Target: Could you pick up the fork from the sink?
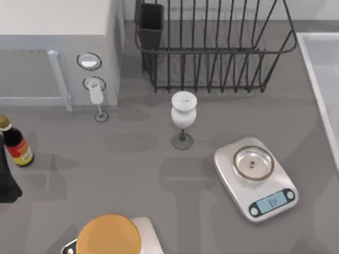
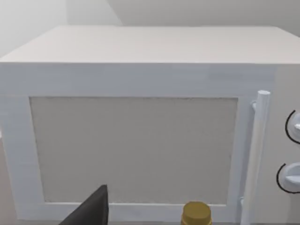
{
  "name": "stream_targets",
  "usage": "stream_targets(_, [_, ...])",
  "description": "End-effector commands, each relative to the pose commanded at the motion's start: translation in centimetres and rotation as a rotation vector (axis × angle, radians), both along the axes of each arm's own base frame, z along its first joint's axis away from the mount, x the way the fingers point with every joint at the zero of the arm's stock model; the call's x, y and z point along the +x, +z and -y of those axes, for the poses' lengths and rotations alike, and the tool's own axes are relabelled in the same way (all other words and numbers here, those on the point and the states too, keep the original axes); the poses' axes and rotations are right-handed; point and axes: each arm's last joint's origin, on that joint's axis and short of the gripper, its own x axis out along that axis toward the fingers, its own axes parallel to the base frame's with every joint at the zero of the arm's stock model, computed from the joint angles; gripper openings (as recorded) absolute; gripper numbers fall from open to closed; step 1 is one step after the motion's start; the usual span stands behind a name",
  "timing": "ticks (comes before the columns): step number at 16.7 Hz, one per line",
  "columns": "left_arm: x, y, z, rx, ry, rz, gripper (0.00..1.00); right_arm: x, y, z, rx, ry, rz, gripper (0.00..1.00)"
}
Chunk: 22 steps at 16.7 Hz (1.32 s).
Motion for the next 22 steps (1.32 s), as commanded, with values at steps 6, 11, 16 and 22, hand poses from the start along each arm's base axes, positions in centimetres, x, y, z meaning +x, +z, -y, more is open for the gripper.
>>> stream_targets(6, [0.0,0.0,0.0,0.0,0.0,0.0,1.0,0.0,0.0,0.0,0.0,0.0,0.0,0.0])
stream_targets(11, [0.0,0.0,0.0,0.0,0.0,0.0,1.0,0.0,0.0,0.0,0.0,0.0,0.0,0.0])
stream_targets(16, [0.0,0.0,0.0,0.0,0.0,0.0,1.0,0.7,2.8,0.0,-0.001,-0.009,0.047,0.0])
stream_targets(22, [0.0,0.0,0.0,0.0,0.0,0.0,1.0,1.2,10.8,0.3,0.005,-0.009,0.027,0.0])
